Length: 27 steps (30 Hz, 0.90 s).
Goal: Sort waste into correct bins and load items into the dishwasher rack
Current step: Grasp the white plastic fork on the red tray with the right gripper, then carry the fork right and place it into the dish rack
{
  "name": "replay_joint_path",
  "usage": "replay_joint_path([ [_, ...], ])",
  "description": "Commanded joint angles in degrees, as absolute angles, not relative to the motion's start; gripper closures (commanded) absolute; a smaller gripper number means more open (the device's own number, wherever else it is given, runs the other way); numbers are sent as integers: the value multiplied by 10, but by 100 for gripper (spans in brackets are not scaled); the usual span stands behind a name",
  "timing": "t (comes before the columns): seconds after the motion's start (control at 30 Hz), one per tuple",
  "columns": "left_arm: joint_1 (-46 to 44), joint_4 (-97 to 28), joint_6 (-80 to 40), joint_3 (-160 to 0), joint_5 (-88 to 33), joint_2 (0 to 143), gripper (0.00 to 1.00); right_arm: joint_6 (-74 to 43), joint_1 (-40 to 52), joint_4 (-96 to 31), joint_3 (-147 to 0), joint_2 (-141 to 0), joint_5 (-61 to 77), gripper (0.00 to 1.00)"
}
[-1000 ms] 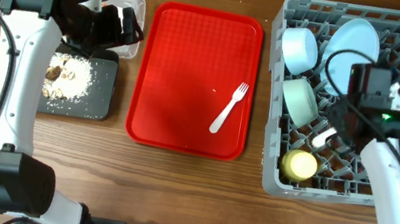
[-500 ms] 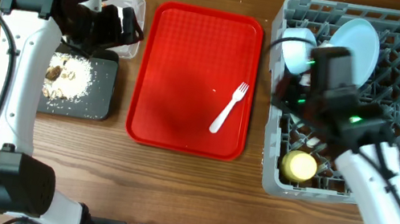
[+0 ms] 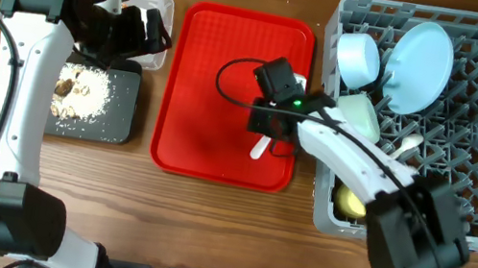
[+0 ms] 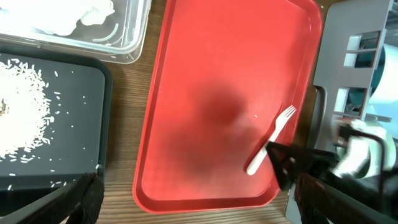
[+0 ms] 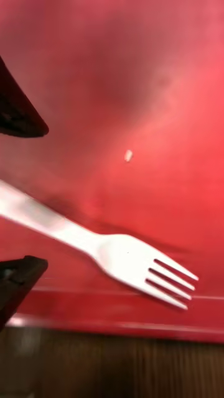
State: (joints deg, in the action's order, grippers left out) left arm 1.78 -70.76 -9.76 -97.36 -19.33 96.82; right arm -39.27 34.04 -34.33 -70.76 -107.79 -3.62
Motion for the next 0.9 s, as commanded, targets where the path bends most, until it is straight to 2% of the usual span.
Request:
replay_joint_path([
  [0.0, 17, -708, -97, -978, -194, 967, 0, -442, 341, -329, -713, -1131, -33, 44],
  [0.13, 17, -708, -97, -978, -194, 967, 0, -464, 341, -313, -713, -1168, -33, 55],
  [0.23, 17, -708, -97, -978, -194, 967, 0, -467, 341, -303, -713, -1168, -33, 77],
  [0.37, 17, -708, -97, -978, -194, 967, 0, -461, 340, -304, -713, -1166, -29, 94],
  [0.57, 17, -708, -97, -978, -194, 967, 0, -388, 341, -329, -728, -1097, -25, 96],
  [0.7, 17, -708, -97, -978, -194, 967, 0, -340, 340, -390, -763, -984, -27, 96],
  [0.87, 17, -708, -97, -978, -194, 967, 0, -348, 323, -484, -770, -799, -84, 95],
])
